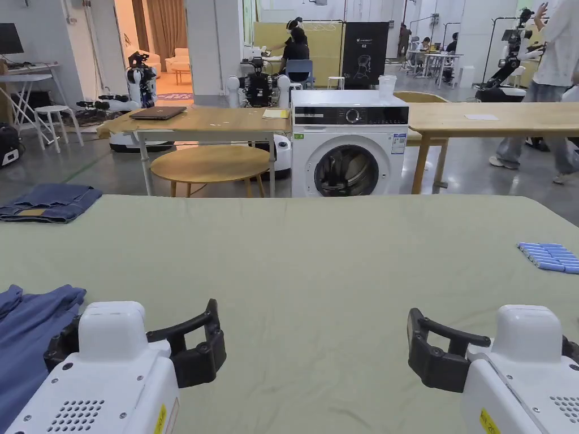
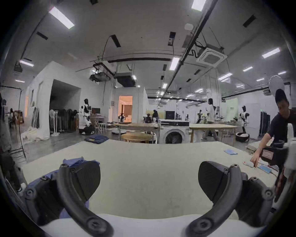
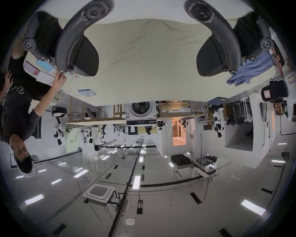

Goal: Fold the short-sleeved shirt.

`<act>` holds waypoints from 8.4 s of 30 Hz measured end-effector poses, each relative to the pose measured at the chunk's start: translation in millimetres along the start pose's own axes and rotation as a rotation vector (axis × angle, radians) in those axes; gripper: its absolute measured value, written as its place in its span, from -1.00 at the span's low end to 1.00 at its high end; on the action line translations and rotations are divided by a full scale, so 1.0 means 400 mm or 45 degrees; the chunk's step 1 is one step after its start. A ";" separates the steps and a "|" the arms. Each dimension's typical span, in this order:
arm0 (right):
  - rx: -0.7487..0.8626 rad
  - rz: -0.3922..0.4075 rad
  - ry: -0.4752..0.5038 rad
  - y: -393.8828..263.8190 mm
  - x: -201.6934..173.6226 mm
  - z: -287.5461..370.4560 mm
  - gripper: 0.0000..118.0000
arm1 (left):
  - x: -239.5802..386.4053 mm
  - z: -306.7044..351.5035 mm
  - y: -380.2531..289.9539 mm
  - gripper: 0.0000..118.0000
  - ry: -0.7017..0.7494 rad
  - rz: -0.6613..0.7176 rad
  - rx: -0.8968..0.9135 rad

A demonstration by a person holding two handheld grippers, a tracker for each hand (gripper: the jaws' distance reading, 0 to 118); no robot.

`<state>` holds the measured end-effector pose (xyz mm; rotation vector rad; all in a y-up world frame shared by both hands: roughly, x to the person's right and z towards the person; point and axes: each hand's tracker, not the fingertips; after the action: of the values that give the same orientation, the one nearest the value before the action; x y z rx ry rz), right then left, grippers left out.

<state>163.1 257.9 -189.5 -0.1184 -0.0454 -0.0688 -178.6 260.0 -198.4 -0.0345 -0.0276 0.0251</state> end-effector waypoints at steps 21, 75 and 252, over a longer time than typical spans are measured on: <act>-0.072 0.047 -0.082 -0.022 -0.020 0.011 0.90 | -0.005 0.018 0.001 0.93 -0.061 0.052 -0.019; -0.509 0.342 0.658 -0.310 -0.559 -0.343 -1.00 | -0.711 -0.564 -0.217 -1.00 0.405 -0.037 -0.897; -0.329 0.017 -0.094 0.191 0.262 -0.191 -0.95 | -0.407 -0.347 0.357 -1.00 0.005 0.035 -0.475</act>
<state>276.1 317.7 -269.2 -0.3799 -0.1095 -0.0569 -341.0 393.9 -346.6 -0.4076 -0.0275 0.0469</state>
